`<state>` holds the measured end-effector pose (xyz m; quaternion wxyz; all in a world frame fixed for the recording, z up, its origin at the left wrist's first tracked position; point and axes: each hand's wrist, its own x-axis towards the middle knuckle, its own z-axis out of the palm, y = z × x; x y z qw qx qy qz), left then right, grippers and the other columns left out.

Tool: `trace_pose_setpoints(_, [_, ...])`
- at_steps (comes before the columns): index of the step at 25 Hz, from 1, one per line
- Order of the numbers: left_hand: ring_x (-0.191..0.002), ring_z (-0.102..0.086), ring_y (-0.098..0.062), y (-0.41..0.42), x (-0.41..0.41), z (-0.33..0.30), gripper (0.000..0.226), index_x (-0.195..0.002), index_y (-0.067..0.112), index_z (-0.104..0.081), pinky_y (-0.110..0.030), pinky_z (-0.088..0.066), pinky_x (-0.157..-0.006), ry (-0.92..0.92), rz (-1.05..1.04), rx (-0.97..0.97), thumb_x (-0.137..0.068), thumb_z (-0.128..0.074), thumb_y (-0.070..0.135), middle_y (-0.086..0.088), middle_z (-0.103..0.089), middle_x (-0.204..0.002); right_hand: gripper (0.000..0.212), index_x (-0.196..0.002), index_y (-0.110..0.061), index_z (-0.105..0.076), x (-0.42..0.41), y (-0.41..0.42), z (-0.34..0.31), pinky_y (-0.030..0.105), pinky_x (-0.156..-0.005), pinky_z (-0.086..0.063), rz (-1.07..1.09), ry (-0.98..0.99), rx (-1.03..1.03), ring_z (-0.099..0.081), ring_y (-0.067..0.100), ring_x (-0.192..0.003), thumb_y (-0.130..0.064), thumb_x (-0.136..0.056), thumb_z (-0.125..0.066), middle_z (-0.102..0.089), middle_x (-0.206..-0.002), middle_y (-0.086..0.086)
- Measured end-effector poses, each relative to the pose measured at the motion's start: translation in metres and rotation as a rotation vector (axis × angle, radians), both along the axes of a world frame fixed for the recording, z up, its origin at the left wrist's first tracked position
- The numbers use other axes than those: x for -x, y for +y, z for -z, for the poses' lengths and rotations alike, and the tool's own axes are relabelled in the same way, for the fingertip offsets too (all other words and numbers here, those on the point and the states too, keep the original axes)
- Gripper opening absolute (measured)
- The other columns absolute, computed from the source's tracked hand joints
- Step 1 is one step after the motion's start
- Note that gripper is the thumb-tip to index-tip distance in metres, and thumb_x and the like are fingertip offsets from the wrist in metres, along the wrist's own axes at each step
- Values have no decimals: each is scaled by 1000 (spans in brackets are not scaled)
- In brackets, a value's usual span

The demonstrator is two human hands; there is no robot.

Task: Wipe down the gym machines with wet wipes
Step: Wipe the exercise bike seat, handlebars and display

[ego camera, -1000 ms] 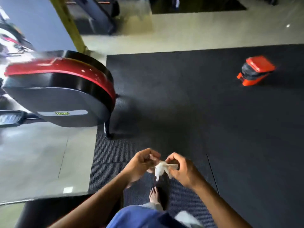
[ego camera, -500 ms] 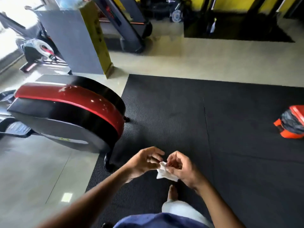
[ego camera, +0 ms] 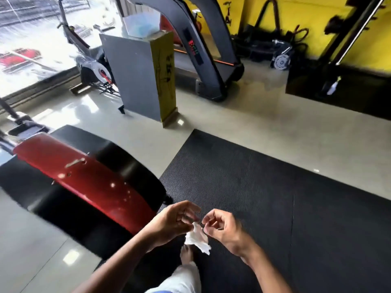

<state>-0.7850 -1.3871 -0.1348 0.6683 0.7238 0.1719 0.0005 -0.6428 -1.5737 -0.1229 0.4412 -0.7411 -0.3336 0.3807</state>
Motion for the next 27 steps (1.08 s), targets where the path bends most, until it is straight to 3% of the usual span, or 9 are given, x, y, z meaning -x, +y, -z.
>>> trace_pose_setpoints(2, [-89,-66,-11,37,-49,-9,44,-124,14,-65,-28,-54,-81,3,-26,-27,-84,-74,-2,-3,-73,-103,15,-89,-36,-70,-51,40,-6,32,-72,-58,15,-23,19,-66,9,-75,-22,-86,-75,-71,-85,-4])
trace_pose_setpoints(4, [-91,-67,-11,73,-109,-21,42,-125,10,-64,-25,-55,-81,-21,-42,-16,-86,-75,-1,-4,-74,-103,15,-93,-40,-69,-106,76,-18,41,-75,-59,12,-37,-2,-68,8,-76,-40,-80,-76,-73,-88,-7])
trace_pose_setpoints(6, [-92,-68,-11,112,-173,-38,42,-126,12,-64,-22,-56,-79,-43,-27,-66,-87,-75,1,-2,-75,-103,34,-100,-40,-68,-162,112,-28,46,-77,-60,9,-58,-20,-70,13,-82,-60,-75,-79,-74,-98,-9])
trace_pose_setpoints(8, [-94,-71,-14,149,-233,-48,42,-125,19,-66,-33,-59,-85,-58,5,-102,-86,-77,10,-2,-76,-105,51,-102,-36,-69,-211,139,-33,48,-78,-60,64,-51,-25,-72,18,-86,-73,-69,-81,-75,-101,-5])
trace_pose_setpoints(12, [-97,-74,-18,203,-339,-40,36,-119,29,-70,-43,-58,-91,-66,-6,-154,-85,-79,22,2,-76,-102,46,-94,-31,-71,-302,196,-18,53,-75,-61,158,-69,-62,-74,17,-80,-64,-67,-88,-73,-95,0])
trace_pose_setpoints(16, [-96,-75,-20,266,-453,-18,32,-110,39,-71,-44,-62,-87,-53,-74,-187,-86,-78,18,0,-76,-101,31,-87,-32,-69,-426,266,-11,43,-70,-60,105,-162,-44,-70,9,-76,-62,-81,-77,-73,-84,-8])
trace_pose_setpoints(20, [-95,-74,-10,326,-545,-36,31,-106,38,-73,-33,-61,-84,-76,-177,-201,-88,-77,13,9,-76,-100,45,-86,-29,-66,-525,345,-37,33,-70,-59,9,-179,-62,-70,6,-77,-73,-78,-73,-74,-83,-12])
trace_pose_setpoints(22, [-91,-74,-13,368,-576,-41,26,-107,32,-73,-34,-61,-81,-89,-283,-186,-92,-75,11,8,-75,-96,47,-91,-32,-64,-567,397,-41,31,-73,-59,-61,-197,-71,-71,3,-82,-76,-76,-73,-74,-91,-14])
trace_pose_setpoints(27, [-77,-64,-24,456,-620,-33,19,-103,19,-75,-34,-57,-72,-151,-504,57,-84,-79,19,-5,-68,-80,45,-80,-25,-65,-625,524,-39,26,-65,-55,-148,-301,-75,-69,1,-70,-70,-83,-67,-70,-73,-19])
